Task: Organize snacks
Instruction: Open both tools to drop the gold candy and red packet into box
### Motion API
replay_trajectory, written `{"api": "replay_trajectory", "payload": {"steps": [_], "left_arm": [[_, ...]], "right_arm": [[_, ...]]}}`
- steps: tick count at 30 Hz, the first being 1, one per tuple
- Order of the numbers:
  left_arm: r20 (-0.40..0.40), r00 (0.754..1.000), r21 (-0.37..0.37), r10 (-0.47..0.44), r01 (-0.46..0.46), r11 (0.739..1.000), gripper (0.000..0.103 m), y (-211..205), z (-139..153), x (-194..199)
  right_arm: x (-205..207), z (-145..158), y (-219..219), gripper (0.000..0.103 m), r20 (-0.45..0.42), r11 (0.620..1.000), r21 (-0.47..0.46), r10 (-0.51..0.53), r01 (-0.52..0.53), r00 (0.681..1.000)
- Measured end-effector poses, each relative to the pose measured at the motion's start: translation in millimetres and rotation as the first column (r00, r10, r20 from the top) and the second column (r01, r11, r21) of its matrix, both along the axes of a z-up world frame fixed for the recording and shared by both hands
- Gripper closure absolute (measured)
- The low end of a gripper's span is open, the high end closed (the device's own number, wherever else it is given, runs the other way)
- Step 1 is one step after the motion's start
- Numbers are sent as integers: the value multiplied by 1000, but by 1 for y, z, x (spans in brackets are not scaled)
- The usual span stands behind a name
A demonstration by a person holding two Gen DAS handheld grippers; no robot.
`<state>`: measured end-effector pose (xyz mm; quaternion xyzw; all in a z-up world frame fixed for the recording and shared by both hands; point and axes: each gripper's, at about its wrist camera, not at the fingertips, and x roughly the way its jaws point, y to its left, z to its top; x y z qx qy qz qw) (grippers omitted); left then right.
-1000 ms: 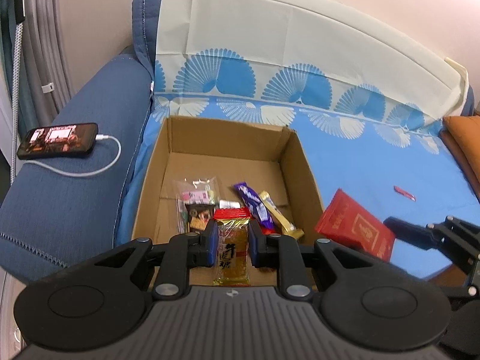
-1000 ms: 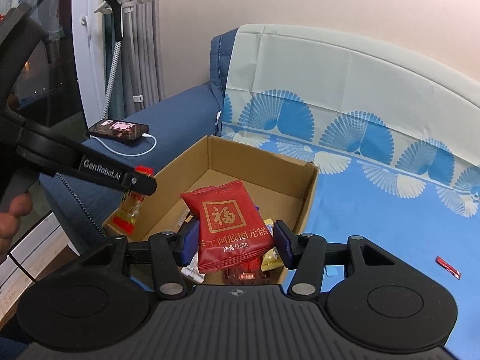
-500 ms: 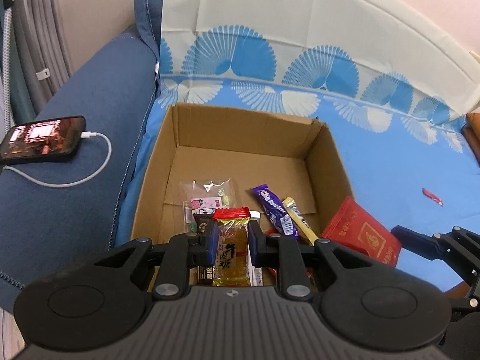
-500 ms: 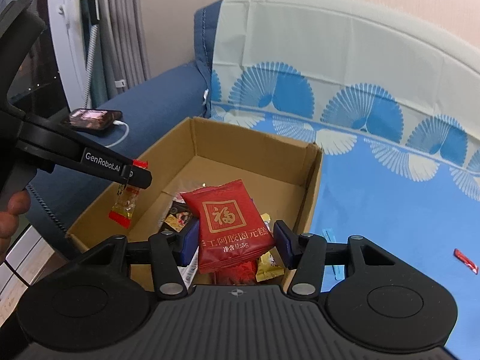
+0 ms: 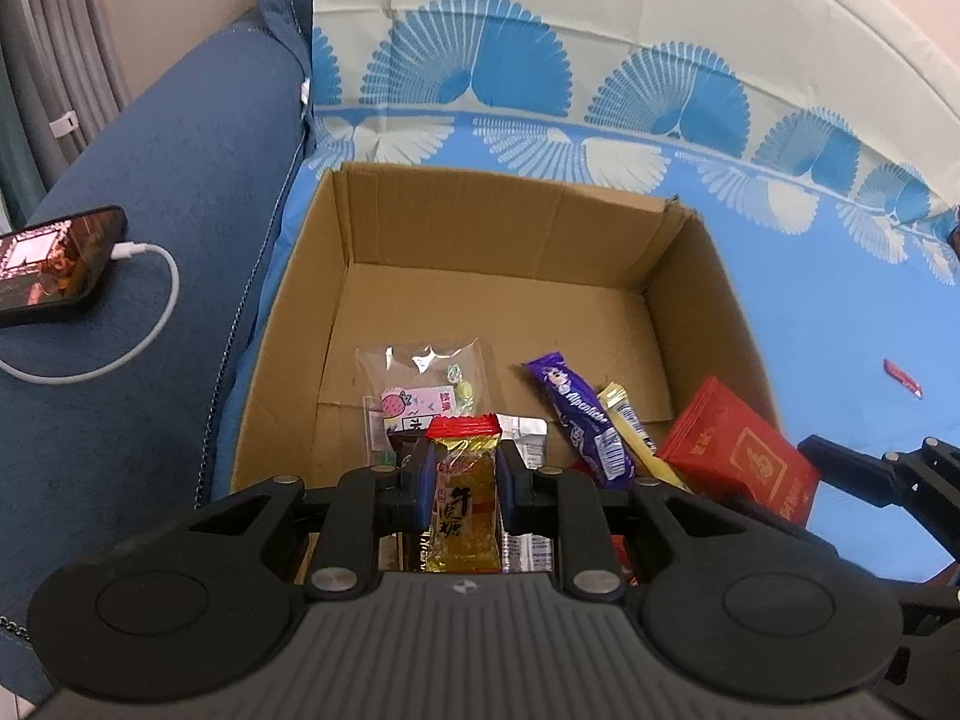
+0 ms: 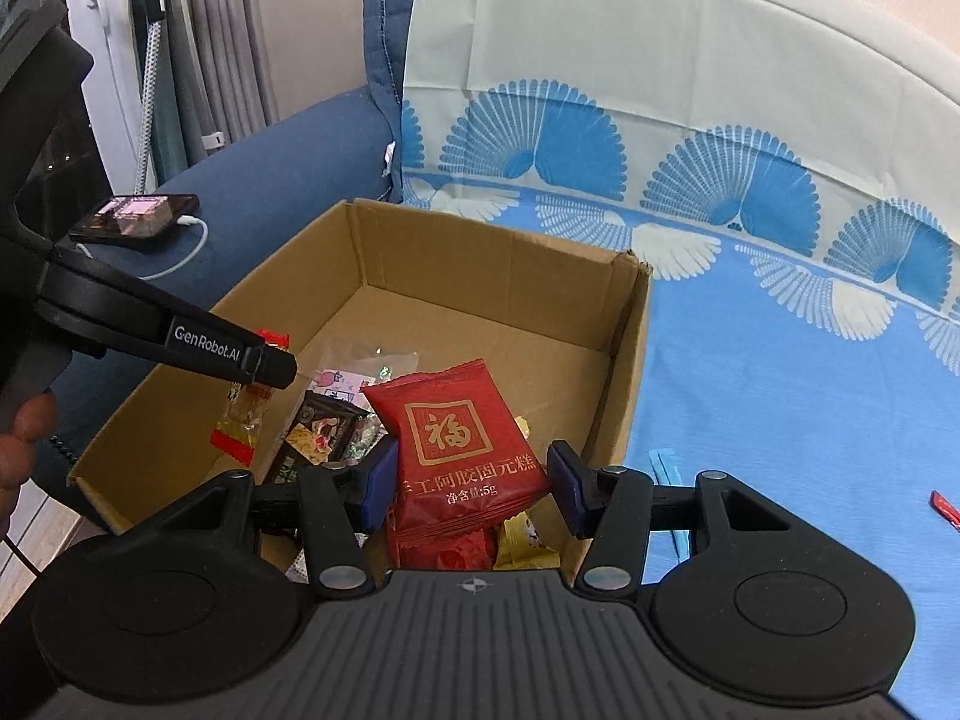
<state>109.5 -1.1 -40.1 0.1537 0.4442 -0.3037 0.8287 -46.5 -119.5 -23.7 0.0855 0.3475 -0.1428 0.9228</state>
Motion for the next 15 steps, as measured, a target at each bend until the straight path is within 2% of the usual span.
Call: {"api": "replay_trajectory", "payload": {"steps": [15], "left_arm": [[1, 1000, 40, 12, -12, 999, 80, -9, -15, 15]], "right_arm": [[23, -13, -6, 47, -18, 1000, -8, 4, -4, 1000]]}}
